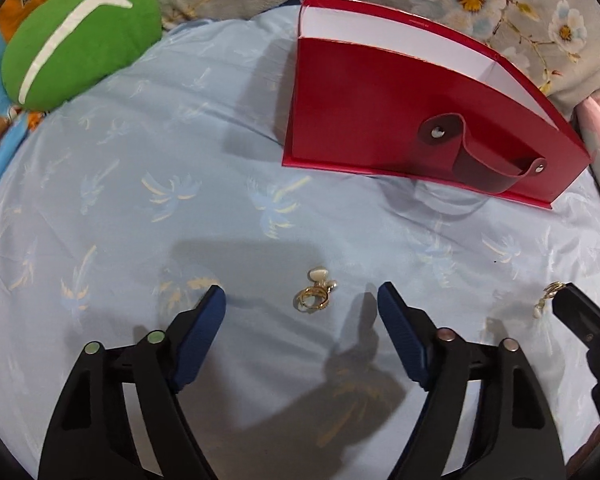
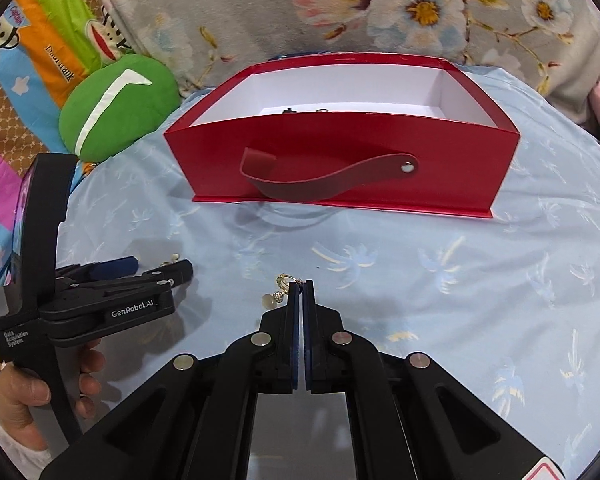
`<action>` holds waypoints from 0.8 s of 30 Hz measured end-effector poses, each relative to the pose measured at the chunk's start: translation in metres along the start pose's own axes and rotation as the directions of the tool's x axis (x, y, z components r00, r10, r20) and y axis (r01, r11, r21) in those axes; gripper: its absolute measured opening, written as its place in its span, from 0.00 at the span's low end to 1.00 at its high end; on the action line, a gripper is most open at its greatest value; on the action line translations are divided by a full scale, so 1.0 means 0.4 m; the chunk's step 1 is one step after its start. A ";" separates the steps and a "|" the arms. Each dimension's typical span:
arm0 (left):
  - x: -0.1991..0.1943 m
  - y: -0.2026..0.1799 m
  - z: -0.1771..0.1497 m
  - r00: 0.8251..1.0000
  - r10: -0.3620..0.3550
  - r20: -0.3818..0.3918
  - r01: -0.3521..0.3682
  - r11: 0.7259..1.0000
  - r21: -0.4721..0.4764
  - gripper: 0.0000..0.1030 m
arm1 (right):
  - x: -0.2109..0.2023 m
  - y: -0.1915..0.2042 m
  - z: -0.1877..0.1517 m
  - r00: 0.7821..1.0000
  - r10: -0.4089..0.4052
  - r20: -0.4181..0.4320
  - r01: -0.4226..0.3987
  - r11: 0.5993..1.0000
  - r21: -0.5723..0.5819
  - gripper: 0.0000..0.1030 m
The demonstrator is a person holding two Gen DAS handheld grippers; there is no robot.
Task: Organize jewelry
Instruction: 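Grasp the gold chain earring with the left tool while the right tool holds its earring, then carry both gold earrings over the red box with both tools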
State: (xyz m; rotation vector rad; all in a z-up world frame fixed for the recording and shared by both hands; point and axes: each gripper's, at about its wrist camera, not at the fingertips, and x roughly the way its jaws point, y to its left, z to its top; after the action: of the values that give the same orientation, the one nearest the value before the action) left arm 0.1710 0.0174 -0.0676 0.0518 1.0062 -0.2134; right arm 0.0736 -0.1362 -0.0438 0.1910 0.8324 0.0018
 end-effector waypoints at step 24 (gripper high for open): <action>-0.156 -0.005 0.008 0.994 -0.057 0.096 0.058 0.998 -0.008 0.12 | -0.094 -0.039 0.009 0.997 0.008 0.081 -0.011 0.999 0.037 0.01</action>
State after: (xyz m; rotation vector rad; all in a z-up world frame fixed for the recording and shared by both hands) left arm 0.1409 0.0247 -0.0132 0.0030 0.9138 -0.2607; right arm 0.0498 -0.1550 -0.0166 0.2292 0.7509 -0.0129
